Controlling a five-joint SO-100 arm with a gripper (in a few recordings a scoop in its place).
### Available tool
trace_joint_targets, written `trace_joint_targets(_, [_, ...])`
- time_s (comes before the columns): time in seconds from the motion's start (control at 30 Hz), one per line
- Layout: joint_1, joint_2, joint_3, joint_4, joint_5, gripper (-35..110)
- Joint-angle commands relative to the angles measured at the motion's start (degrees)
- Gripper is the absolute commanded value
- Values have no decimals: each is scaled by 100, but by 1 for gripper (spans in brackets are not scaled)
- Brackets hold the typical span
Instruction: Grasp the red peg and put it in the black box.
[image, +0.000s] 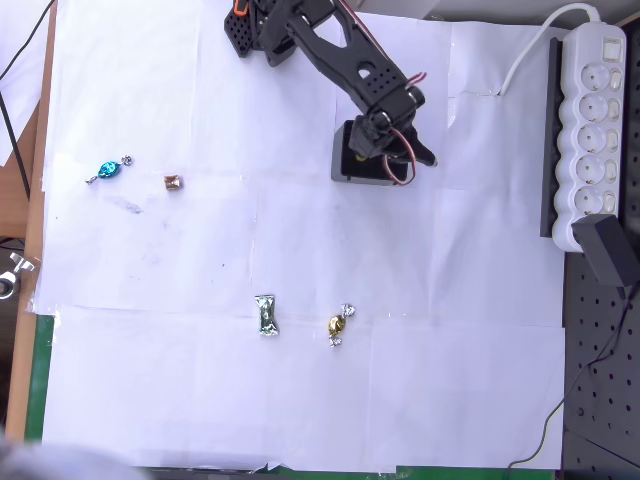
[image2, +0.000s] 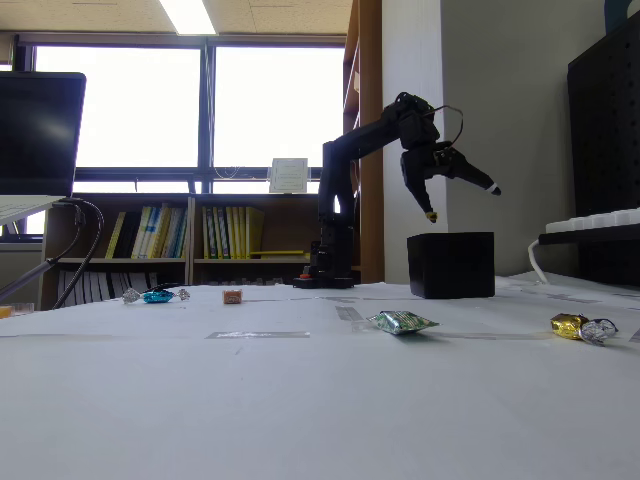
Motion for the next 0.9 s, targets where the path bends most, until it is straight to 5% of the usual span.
trace_joint_targets(0.0, [149, -984, 782, 492, -483, 7])
trace_joint_targets(0.37, [1837, -3217, 352, 703, -2329, 0])
trace_joint_targets(0.6, [3050, -5106, -2250, -562, -3498, 0])
trace_joint_targets(0.87, [3586, -7049, -5080, -686, -4140, 0])
